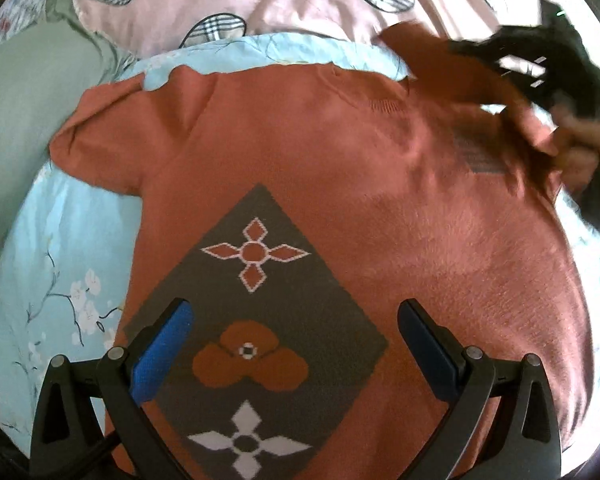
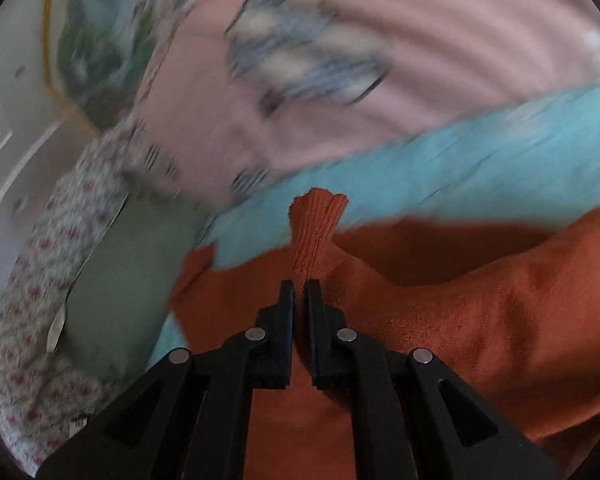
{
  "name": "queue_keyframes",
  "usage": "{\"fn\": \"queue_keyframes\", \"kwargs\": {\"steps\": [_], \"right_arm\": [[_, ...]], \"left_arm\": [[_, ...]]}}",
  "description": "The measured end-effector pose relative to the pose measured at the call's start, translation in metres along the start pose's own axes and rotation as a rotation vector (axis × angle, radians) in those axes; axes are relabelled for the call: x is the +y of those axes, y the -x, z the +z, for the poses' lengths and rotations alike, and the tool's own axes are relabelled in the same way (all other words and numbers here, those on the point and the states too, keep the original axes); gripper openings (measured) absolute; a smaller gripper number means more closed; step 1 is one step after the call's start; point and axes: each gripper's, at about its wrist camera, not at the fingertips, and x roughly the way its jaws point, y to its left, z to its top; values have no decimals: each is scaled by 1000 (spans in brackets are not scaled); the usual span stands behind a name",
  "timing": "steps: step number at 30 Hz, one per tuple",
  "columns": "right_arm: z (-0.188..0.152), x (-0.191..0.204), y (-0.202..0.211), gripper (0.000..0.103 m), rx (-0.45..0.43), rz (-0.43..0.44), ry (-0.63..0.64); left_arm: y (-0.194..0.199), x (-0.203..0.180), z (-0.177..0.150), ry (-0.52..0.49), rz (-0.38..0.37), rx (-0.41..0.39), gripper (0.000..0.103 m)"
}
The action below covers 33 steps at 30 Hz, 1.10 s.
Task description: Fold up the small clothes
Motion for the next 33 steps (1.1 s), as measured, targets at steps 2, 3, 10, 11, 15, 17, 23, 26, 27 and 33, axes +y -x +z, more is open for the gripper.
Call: {"fn": "queue_keyframes", "kwargs": {"steps": [2, 3, 10, 11, 15, 17, 23, 26, 27, 33], "right_arm": [[-12, 17, -41, 7, 63, 25, 0], [-17, 22, -54, 7, 87, 29, 2], [-53, 30, -111, 23, 271, 51, -29], [-54, 28, -105, 26, 266, 62, -42], [-52, 17, -51, 33, 166, 32, -47], [-53, 13, -24, 37, 122, 5, -58], [-70, -2, 50, 44, 37, -104, -75], [-73, -11, 72, 45, 6, -158, -92], [-73, -13, 79, 45, -6, -175, -95], [-65, -42, 126, 44, -102, -409, -45]], "left_arm": [[0, 14, 3, 40, -49, 3, 102], [-1, 22, 4, 61, -72, 1, 102], [-17, 56, 27, 166, -200, -12, 102], [-19, 58, 30, 181, -222, -11, 102], [-50, 73, 56, 263, -309, 11, 102], [-72, 73, 73, 290, -338, 29, 102], [-131, 63, 132, 282, -293, 10, 80], [-139, 58, 145, 231, -253, -7, 8], [-137, 59, 146, 225, -255, -2, 6], [-84, 88, 120, 205, -197, -161, 7]]}}
